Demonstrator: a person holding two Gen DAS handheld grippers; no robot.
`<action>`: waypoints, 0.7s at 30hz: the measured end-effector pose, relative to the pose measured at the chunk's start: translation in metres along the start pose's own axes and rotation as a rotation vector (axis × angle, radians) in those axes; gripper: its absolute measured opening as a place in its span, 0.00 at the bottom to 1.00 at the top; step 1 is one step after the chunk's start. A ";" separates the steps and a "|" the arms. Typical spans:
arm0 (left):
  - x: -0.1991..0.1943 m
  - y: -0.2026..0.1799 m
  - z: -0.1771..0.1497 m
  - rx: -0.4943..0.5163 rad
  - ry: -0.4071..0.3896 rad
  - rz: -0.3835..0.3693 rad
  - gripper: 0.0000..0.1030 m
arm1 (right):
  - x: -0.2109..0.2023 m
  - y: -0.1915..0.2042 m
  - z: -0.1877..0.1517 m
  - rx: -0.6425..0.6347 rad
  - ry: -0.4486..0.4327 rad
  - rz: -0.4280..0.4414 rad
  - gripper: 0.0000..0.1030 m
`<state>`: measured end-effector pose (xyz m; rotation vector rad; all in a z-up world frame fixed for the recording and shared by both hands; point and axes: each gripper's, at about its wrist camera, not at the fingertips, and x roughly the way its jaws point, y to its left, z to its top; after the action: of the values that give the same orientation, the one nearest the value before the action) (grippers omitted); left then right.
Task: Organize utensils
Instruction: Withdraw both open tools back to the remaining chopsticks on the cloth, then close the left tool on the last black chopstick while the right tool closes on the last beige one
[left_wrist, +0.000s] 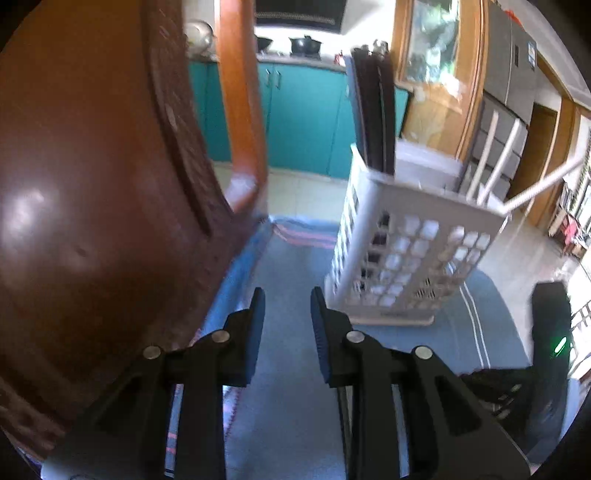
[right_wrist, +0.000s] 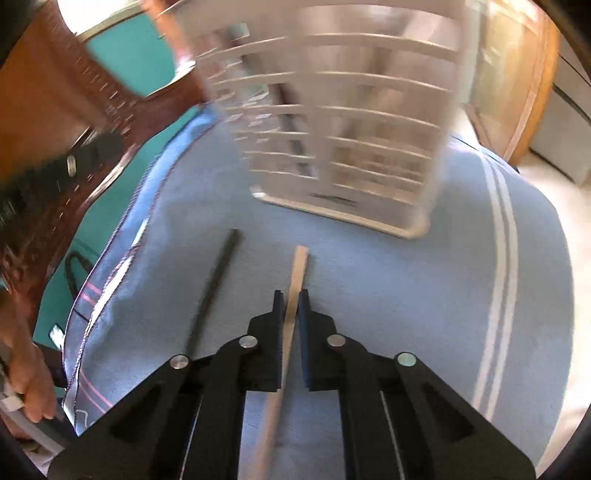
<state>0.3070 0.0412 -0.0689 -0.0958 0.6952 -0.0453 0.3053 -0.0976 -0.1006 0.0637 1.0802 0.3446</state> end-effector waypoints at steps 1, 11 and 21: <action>0.004 -0.002 -0.003 0.005 0.020 -0.010 0.26 | -0.002 -0.010 -0.002 0.034 -0.001 0.003 0.07; 0.044 -0.041 -0.035 0.140 0.217 -0.072 0.36 | -0.023 -0.070 -0.011 0.221 -0.076 -0.058 0.08; 0.062 -0.054 -0.047 0.179 0.272 -0.059 0.37 | -0.024 -0.064 -0.004 0.206 -0.095 -0.086 0.30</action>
<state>0.3242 -0.0208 -0.1384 0.0632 0.9570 -0.1789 0.3073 -0.1654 -0.0957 0.2145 1.0185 0.1510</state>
